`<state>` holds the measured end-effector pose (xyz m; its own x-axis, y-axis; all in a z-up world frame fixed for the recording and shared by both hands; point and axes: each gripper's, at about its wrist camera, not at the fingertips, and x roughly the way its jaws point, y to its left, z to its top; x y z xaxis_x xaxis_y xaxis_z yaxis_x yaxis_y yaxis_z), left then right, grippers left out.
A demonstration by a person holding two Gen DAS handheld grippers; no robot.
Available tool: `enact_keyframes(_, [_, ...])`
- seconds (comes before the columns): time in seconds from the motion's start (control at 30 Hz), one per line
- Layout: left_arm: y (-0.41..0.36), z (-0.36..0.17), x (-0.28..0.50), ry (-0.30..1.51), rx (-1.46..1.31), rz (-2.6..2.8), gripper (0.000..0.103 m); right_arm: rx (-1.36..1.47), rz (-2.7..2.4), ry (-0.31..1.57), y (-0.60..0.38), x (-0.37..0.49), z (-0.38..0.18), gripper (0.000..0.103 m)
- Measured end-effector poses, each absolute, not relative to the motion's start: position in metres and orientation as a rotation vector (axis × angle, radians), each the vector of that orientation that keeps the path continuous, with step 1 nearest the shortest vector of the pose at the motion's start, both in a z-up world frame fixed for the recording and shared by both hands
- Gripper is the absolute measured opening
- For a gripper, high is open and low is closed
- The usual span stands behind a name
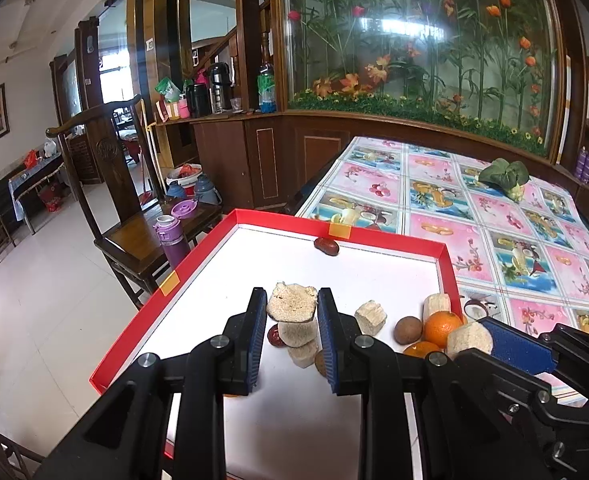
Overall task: Organize fruits
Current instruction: 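Carry both beige cakes back over the tray, then lower the beige cakes into the tray and open both tools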
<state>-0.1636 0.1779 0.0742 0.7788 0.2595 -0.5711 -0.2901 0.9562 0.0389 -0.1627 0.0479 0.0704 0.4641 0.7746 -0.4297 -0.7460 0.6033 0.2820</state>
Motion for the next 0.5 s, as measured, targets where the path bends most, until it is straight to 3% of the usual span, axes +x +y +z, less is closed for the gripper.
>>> enact_keyframes(0.5, [0.1786,0.0659,-0.1632,0.640,-0.042,0.299,0.025,0.022,0.968,0.580,0.0557,-0.1690,0.0660,0.028])
